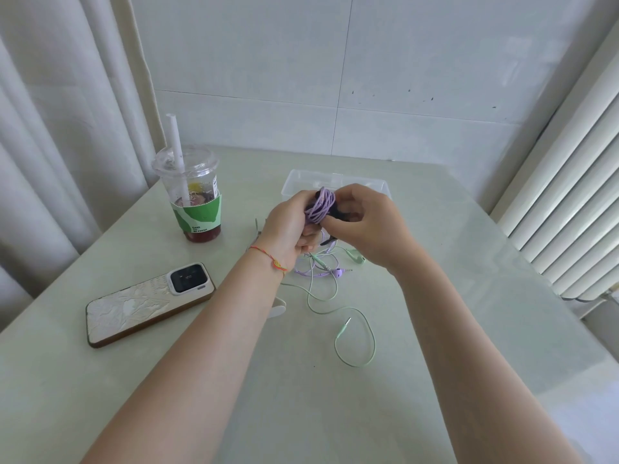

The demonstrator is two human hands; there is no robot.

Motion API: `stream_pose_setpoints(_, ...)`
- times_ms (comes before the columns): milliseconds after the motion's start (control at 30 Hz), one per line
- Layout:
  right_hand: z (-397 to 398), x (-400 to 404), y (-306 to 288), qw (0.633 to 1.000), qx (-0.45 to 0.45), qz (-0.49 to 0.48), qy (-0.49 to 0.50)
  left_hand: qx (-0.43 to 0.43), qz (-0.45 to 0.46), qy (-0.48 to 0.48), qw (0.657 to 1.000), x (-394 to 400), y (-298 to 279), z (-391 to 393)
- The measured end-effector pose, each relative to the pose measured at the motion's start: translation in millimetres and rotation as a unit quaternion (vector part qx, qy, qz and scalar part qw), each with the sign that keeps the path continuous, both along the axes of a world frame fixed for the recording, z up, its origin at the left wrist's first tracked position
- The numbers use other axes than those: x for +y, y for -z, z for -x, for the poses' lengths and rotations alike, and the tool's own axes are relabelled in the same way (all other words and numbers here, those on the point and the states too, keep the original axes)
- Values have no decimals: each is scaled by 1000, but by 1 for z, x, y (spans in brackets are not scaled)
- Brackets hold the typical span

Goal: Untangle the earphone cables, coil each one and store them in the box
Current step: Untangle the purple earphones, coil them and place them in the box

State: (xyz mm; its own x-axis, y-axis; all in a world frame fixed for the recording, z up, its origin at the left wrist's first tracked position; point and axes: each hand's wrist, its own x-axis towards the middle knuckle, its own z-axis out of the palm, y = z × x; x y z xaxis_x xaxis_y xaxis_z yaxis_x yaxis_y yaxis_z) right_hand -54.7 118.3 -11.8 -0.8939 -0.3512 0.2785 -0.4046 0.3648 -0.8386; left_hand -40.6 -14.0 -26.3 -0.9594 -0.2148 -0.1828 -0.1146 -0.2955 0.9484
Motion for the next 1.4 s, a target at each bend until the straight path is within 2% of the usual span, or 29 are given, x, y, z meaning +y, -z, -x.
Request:
stream_pose_setpoints(167,-3,-1,-1,999,22,-8,-24,-23,5,32,999,-5,-2,-3)
stream_pose_setpoints(433,-5,-1,-1,1000,25,-4,-14,-4,81,-21,997,-1,-5,-5)
stream_pose_setpoints(633,-3,-1,2,999,29,20,-5,-5,90,57,994,-4,-8,-9)
stream_pose_setpoints(767,-4,-1,1,999,33,26,-1,2,118,67,991,-3,-11,-10)
stream_pose_setpoints(1100,-8,-5,2,991,118,-49,-36,-13,124,58,990,-3,-12,-12)
stream_pose_setpoints(1400,-6,-3,2,990,119,-50,-54,-1,151,83,985,-8,-9,-8)
